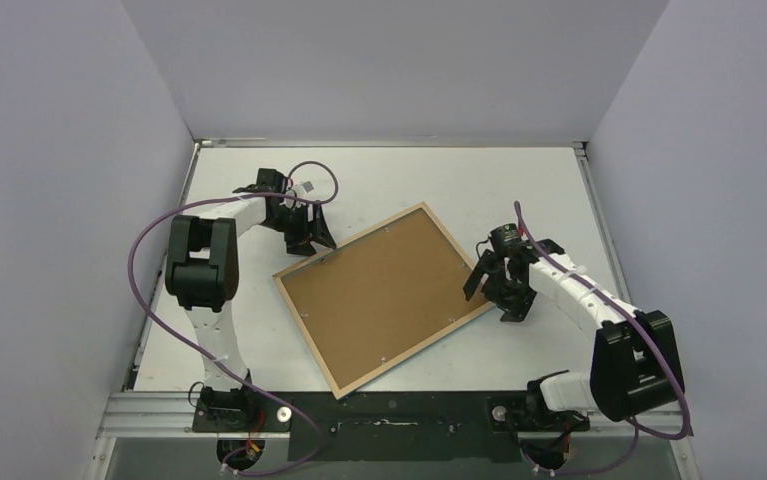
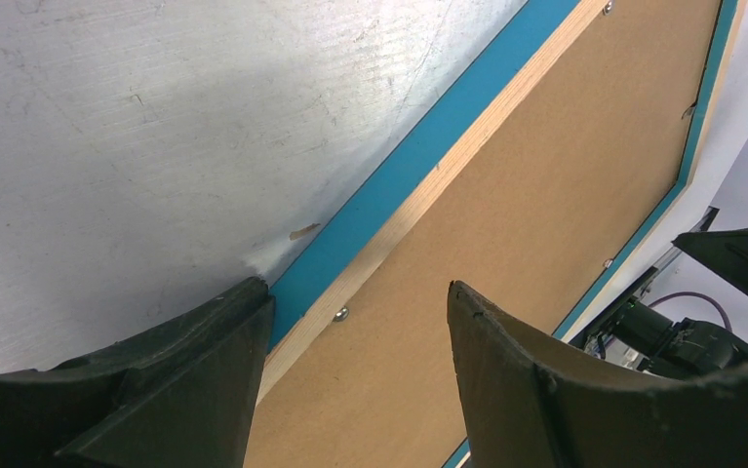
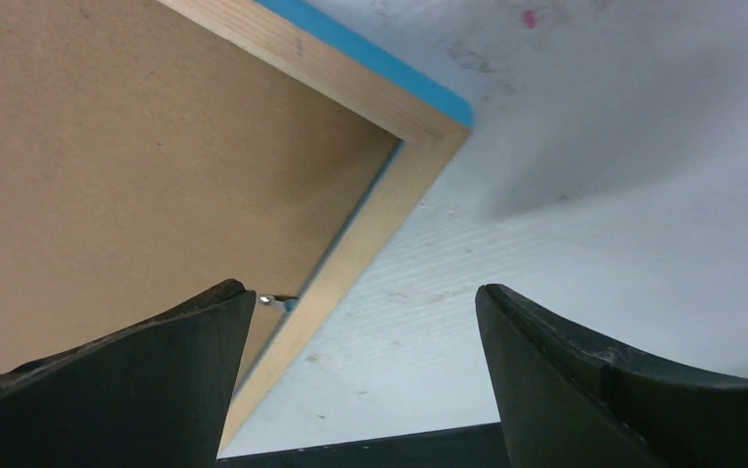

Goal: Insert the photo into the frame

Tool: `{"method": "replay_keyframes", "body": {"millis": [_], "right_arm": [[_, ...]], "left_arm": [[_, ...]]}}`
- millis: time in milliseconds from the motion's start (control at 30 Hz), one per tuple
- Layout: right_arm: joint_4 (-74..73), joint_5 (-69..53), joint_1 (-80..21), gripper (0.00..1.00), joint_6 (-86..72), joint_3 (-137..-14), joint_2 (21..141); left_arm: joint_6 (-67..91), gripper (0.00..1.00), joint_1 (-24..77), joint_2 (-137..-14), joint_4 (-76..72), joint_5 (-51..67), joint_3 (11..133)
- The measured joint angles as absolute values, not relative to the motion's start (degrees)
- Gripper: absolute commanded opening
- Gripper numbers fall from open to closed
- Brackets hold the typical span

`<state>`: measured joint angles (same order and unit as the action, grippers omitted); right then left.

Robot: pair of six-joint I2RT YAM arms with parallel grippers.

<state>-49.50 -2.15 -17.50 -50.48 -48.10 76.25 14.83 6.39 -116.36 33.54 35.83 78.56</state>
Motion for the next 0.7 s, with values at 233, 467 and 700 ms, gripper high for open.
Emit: {"method": "replay_keyframes", "body": {"millis": [233,467,700], "right_arm": [[-40.2,-9.2,-17.2,0.87,-54.8,-46.6,83.2],[-37.6,-11.5,-15.9,0.86,-54.7,-49.3,89.0],[-33.8,-11.2,-13.5,0.85,-50.4,-58.9,97.5]], "left_arm": [[15.6,0.64,6.4,-116.4,33.4,35.8,78.6],[15.9,0.64,6.2,-116.4,33.2,35.6,78.6],[15.7,0.64,5.6,-115.7,32.9,34.0,78.3]]}}
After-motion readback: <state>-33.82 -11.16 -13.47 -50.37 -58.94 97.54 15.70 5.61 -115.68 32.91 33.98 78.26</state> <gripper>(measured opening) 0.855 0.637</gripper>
